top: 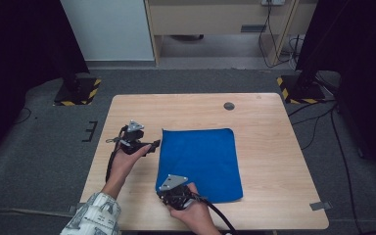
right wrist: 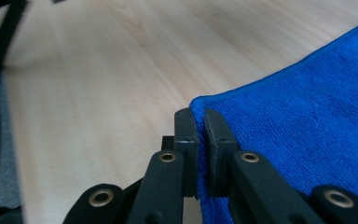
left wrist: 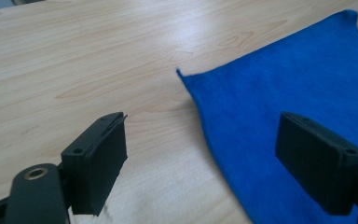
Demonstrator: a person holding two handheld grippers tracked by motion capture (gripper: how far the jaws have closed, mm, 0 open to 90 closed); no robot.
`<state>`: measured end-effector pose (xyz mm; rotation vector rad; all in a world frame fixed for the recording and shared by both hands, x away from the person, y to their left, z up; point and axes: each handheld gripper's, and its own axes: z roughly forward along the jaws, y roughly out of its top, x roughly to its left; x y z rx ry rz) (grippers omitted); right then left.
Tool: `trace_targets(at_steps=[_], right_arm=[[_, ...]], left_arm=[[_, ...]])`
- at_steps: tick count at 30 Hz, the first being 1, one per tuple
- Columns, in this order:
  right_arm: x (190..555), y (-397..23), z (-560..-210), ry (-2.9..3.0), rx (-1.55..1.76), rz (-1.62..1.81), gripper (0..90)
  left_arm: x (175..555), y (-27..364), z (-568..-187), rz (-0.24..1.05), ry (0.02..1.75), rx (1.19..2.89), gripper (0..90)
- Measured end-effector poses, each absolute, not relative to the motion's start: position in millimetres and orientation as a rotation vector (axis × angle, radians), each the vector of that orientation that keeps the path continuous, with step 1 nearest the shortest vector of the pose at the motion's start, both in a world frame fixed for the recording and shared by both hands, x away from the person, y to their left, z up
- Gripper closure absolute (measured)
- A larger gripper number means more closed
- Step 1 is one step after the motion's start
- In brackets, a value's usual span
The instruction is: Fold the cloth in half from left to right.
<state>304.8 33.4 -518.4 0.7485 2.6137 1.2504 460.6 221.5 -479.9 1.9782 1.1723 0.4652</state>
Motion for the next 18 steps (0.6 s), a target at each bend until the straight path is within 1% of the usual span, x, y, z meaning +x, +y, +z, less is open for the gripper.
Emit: trace_targets(at_steps=[1,3,8,12,14,18], right_arm=[[303,34,-519,2.62,0.742,1.261,85.4],[300,35,-520,2.614,0.736,1.267,85.1],[301,34,-523,2.613,0.77,1.281,85.0],[302,34,-523,2.604,0.782,1.304,84.9],[301,34,-525,2.605,0.781,1.3,84.9],[300,34,-527,2.607,0.788,1.286,84.6]], left_arm=[[461,222,-480,0.465,1.172,1.978,16.1],[472,215,-486,0.441,1.192,1.975,17.0],[494,205,-501,0.418,1.197,2.019,17.5],[503,201,-508,0.397,1.205,2.04,19.7],[507,199,-511,0.393,1.202,2.057,22.9],[511,197,-518,0.373,1.206,2.045,33.5]])
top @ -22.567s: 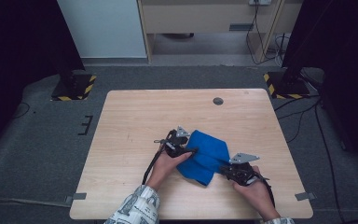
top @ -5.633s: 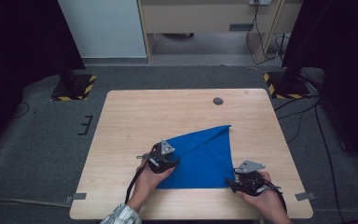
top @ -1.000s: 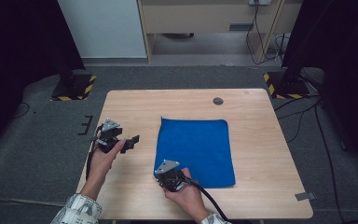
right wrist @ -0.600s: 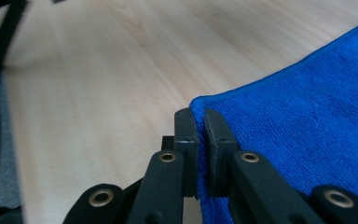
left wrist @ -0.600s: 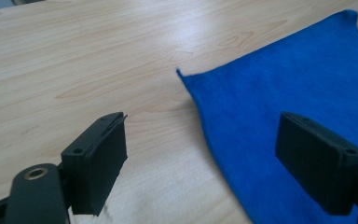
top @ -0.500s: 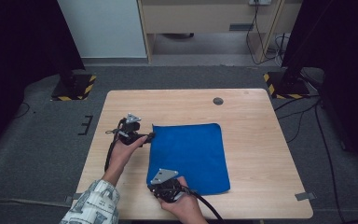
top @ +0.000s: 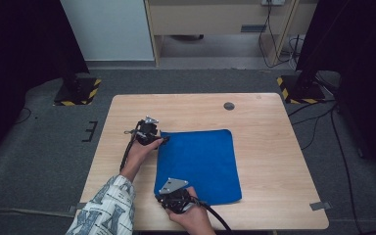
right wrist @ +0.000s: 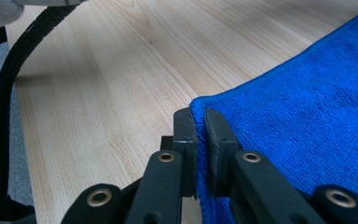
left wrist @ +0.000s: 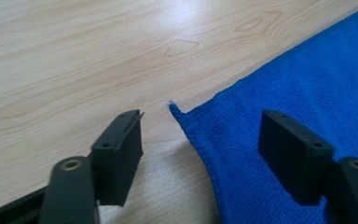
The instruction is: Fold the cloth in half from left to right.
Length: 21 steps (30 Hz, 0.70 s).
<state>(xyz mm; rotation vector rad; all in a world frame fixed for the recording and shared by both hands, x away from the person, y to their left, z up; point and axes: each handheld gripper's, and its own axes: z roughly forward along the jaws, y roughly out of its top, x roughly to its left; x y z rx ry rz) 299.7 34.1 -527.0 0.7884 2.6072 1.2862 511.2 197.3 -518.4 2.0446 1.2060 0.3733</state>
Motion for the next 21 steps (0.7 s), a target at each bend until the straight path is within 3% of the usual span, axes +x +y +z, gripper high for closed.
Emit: trace_targets(at_steps=[5,6,13,21], right_arm=[[299,33,-525,2.6,0.787,1.291,84.6],[299,33,-525,2.599,0.787,1.29,84.7],[293,34,-520,2.582,0.733,1.248,84.7],[286,31,-514,2.556,0.745,1.264,85.1]], left_arm=[[512,200,-520,0.366,1.225,2.055,51.6],[513,201,-521,0.343,1.22,2.047,51.6],[509,194,-513,0.352,1.157,2.031,84.9],[510,193,-493,0.349,1.154,1.997,87.9]])
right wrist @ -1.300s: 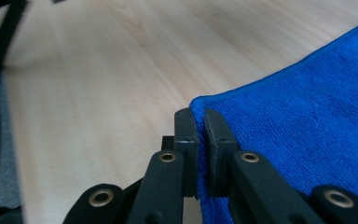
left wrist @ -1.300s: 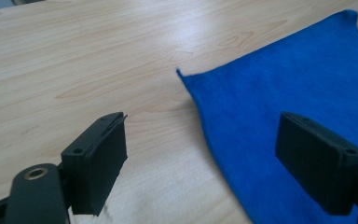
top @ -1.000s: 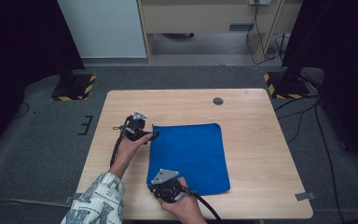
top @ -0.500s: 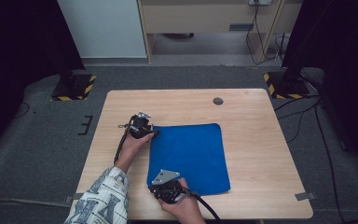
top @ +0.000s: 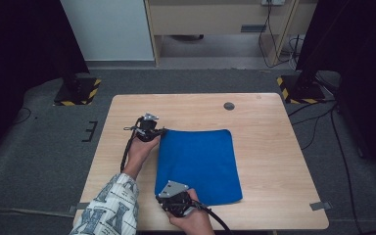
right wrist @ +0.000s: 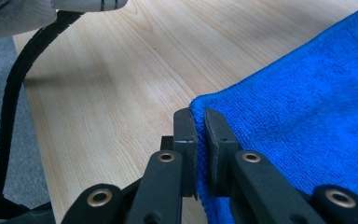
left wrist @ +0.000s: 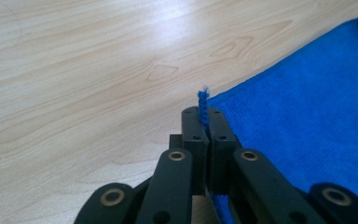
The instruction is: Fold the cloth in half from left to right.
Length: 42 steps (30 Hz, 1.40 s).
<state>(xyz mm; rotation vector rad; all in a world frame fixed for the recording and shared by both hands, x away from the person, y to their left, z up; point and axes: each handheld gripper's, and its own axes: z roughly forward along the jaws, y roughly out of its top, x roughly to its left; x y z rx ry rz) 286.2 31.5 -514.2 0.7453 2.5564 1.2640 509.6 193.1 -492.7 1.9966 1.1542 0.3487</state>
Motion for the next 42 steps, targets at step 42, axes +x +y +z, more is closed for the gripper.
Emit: trace_targets(at_steps=[42], right_arm=[[285,37,-492,2.44,0.863,1.413,85.8]], left_arm=[[511,192,-460,0.324,1.221,1.979,87.9]])
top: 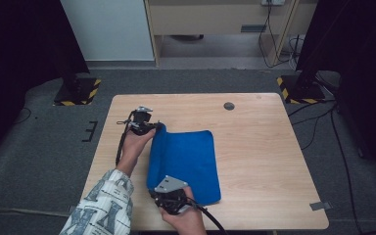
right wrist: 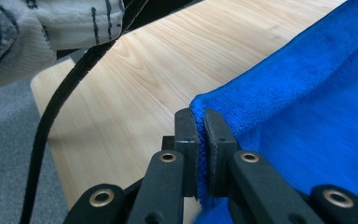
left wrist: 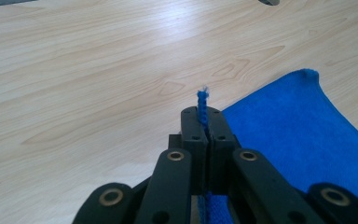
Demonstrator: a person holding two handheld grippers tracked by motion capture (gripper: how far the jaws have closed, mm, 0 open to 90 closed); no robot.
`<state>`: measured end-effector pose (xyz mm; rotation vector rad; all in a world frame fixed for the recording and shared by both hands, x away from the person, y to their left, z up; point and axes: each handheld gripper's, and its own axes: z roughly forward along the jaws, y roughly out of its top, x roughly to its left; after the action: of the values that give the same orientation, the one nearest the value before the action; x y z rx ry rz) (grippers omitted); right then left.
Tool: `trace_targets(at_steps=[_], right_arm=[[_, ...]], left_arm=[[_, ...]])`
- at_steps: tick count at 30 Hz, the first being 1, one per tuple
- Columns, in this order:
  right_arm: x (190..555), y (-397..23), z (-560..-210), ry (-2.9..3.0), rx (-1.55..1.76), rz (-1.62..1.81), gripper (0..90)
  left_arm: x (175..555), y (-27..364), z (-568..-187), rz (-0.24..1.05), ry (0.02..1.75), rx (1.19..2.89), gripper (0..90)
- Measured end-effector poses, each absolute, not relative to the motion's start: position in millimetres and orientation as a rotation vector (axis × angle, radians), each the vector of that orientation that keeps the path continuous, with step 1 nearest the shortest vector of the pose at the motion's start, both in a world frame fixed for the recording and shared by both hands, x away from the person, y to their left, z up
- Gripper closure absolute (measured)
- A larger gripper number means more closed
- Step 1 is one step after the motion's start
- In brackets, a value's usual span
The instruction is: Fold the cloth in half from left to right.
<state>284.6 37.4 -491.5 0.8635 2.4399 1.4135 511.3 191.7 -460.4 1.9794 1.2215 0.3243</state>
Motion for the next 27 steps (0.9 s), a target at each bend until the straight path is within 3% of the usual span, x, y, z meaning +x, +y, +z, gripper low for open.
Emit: trace_targets(at_steps=[12,27], right_arm=[[286,-31,-503,2.391,0.971,1.379,86.8],[283,-57,-504,2.389,0.995,1.328,86.8]], left_arm=[[523,126,-476,0.291,1.202,2.014,87.9],[525,100,-482,0.256,1.181,2.008,87.9]])
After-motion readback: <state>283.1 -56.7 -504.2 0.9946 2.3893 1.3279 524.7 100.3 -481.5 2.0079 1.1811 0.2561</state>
